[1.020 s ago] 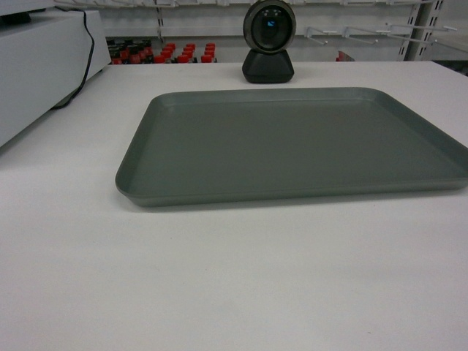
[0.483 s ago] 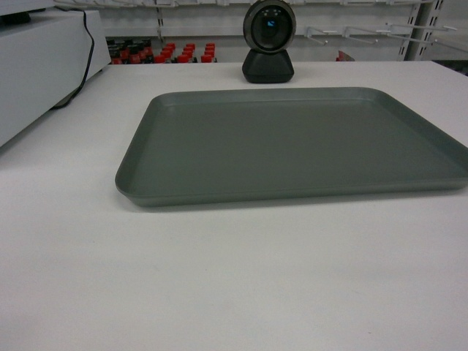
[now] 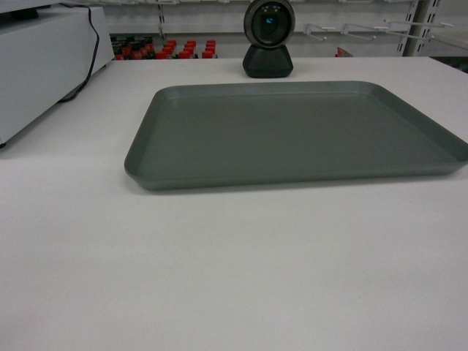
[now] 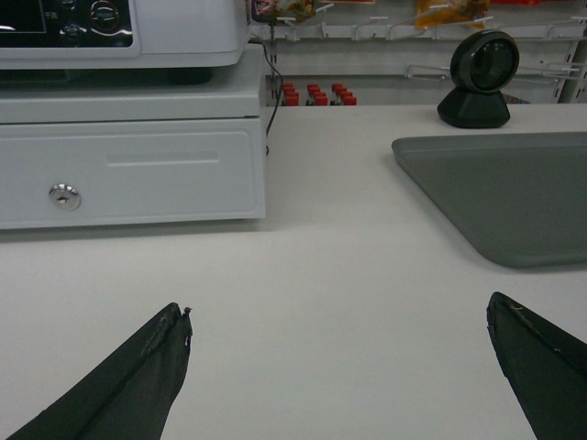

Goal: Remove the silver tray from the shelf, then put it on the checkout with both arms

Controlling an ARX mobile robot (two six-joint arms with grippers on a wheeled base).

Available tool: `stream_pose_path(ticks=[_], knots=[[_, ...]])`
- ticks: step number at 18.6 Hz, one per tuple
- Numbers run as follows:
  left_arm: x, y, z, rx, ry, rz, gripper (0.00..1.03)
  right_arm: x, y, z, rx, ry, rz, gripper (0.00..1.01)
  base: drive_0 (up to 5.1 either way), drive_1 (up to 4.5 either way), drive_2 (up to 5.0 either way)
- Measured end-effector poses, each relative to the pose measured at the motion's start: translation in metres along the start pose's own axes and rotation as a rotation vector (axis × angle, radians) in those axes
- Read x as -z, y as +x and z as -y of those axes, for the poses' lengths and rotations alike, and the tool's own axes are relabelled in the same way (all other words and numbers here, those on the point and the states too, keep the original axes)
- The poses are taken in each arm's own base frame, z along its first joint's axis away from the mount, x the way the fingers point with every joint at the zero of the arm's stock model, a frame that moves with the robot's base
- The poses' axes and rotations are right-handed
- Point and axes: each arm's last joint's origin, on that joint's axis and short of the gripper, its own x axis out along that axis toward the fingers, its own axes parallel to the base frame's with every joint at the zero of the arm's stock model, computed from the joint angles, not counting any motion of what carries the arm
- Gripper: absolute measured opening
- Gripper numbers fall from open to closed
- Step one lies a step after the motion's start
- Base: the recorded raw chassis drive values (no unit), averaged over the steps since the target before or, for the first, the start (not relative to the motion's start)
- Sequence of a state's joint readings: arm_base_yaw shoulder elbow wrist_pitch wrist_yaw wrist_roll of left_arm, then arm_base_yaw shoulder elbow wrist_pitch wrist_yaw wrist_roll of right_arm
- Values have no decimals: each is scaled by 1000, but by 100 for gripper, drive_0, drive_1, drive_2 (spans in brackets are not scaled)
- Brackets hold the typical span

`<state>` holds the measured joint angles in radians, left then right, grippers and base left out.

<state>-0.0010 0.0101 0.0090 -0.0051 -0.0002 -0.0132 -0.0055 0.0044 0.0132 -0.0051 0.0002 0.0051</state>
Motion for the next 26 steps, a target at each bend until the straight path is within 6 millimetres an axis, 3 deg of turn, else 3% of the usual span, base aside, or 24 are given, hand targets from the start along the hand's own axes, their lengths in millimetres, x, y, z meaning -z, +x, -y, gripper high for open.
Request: stream_pose_path(ticks=[17, 26], knots=[[0, 0, 0, 0, 0, 2, 98, 0, 0, 0, 0, 0, 0, 98, -10, -422, 402], [0, 0, 0, 0, 0, 2, 98, 0, 0, 0, 0, -2, 2, 98, -3, -23, 17]])
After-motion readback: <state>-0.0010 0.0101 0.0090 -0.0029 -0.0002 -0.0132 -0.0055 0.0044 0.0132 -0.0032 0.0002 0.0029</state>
